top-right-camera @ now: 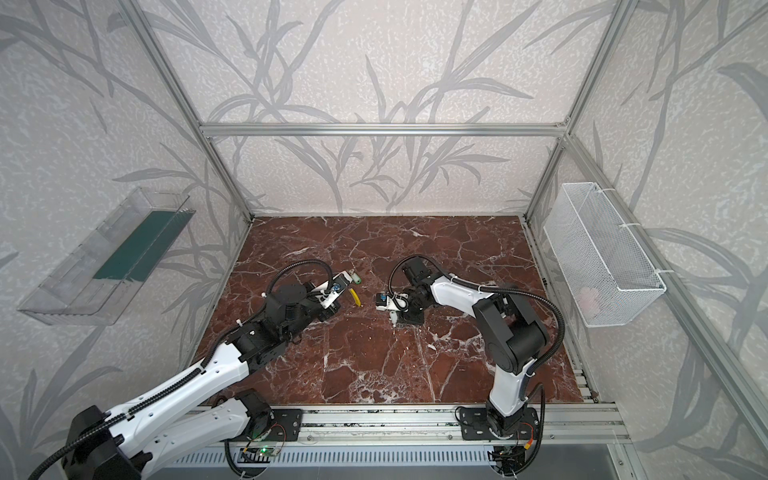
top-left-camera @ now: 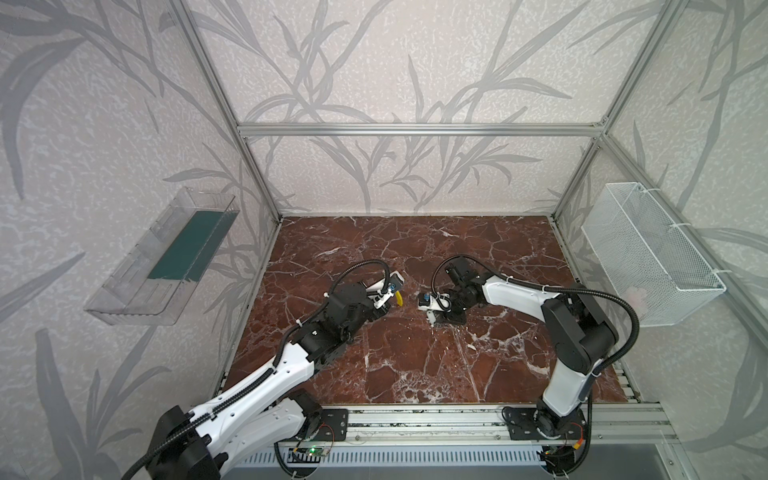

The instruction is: Put the keys on the keyring

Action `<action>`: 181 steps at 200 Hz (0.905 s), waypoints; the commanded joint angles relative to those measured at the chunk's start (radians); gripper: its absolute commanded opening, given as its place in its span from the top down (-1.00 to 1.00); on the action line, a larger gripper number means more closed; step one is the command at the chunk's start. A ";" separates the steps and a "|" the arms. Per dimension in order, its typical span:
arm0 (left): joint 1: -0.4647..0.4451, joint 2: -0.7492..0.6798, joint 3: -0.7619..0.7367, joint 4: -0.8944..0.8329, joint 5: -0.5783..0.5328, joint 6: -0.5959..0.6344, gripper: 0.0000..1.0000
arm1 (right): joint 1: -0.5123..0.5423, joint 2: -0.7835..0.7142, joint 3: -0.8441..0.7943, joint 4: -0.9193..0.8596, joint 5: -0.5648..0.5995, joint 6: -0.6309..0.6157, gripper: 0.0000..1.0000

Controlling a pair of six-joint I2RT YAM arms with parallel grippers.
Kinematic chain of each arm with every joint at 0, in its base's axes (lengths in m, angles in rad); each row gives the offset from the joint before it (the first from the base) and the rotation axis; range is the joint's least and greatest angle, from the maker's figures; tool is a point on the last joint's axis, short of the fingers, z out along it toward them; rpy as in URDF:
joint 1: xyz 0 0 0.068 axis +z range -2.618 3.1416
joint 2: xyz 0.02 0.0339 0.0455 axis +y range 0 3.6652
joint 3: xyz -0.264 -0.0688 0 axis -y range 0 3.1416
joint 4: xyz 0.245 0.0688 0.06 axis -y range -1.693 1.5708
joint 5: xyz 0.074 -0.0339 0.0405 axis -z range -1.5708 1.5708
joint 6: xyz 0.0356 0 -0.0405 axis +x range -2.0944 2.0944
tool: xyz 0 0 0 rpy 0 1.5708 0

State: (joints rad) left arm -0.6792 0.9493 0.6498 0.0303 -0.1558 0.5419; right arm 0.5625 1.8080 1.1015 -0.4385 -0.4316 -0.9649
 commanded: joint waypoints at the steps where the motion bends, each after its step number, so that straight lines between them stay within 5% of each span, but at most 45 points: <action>1: 0.004 -0.021 0.005 0.001 0.012 0.006 1.00 | -0.012 -0.021 -0.005 0.020 -0.118 -0.130 0.32; 70: 0.004 -0.007 0.004 0.004 0.027 0.001 1.00 | -0.031 -0.014 -0.029 -0.006 -0.187 -0.226 0.36; 181: 0.011 0.019 0.007 0.021 0.049 -0.006 1.00 | -0.024 0.053 -0.023 0.044 -0.094 -0.274 0.37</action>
State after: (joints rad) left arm -0.6735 0.9630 0.6498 0.0299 -0.1234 0.5411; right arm 0.5358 1.8290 1.0683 -0.3897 -0.5304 -1.2240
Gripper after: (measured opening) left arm 0.052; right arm 0.318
